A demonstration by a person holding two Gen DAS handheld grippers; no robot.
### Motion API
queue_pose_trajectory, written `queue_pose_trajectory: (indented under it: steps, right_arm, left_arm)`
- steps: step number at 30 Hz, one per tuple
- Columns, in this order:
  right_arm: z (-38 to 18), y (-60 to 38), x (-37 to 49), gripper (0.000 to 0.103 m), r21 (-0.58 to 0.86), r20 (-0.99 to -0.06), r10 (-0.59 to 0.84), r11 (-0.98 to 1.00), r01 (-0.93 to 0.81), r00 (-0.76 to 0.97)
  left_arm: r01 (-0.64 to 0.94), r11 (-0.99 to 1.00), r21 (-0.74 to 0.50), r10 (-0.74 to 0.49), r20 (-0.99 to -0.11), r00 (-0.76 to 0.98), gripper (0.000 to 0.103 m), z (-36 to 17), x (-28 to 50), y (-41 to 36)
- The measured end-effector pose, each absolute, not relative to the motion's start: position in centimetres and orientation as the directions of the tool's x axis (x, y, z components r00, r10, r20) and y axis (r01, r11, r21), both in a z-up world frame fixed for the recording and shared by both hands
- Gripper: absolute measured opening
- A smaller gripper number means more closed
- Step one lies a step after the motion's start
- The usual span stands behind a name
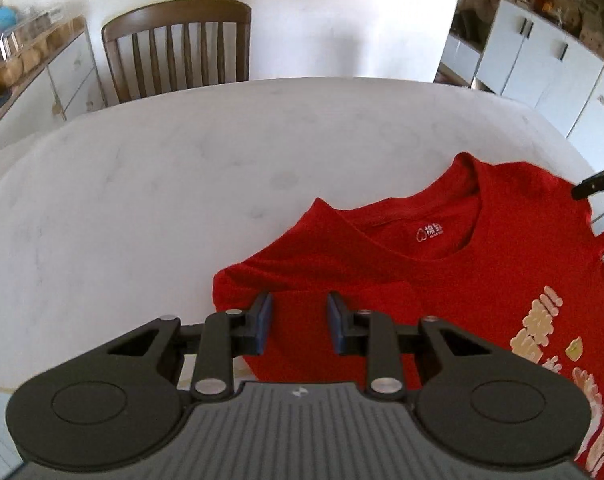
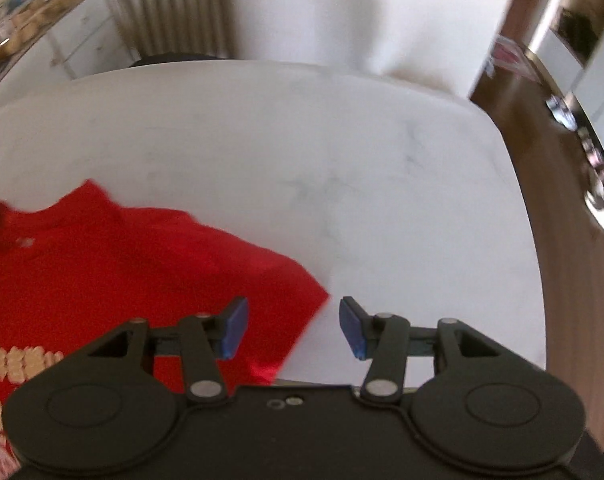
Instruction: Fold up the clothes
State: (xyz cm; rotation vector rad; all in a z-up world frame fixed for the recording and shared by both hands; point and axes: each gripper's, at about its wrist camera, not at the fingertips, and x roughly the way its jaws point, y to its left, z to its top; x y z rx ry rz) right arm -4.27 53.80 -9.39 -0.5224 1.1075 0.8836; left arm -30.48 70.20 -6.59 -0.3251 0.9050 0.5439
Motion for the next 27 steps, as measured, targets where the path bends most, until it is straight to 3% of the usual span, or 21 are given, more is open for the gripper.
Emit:
queue_pose_trajectory:
  steps: [17, 22, 27]
  right_arm:
    - [-9.3, 56.2, -7.1, 0.103, 0.012, -0.905, 0.362, 0.542, -0.84, 0.221]
    - [-5.9, 57.9, -10.1, 0.103, 0.092, -0.904, 0.404, 0.505, -0.858, 0.14]
    - [-6.1, 60.4, -13.7, 0.103, 0.269, -0.908, 0.411, 0.412, -0.871, -0.086]
  left_arm:
    - [-0.561, 0.827, -0.024, 0.321, -0.799, 0.508, 0.028, -6.8, -30.4, 70.1]
    - [-0.557, 0.83, -0.023, 0.319, -0.799, 0.509, 0.028, -6.8, -30.4, 70.2]
    - [-0.552, 0.833, -0.013, 0.321, -0.801, 0.504, 0.027, -6.8, -30.4, 70.0]
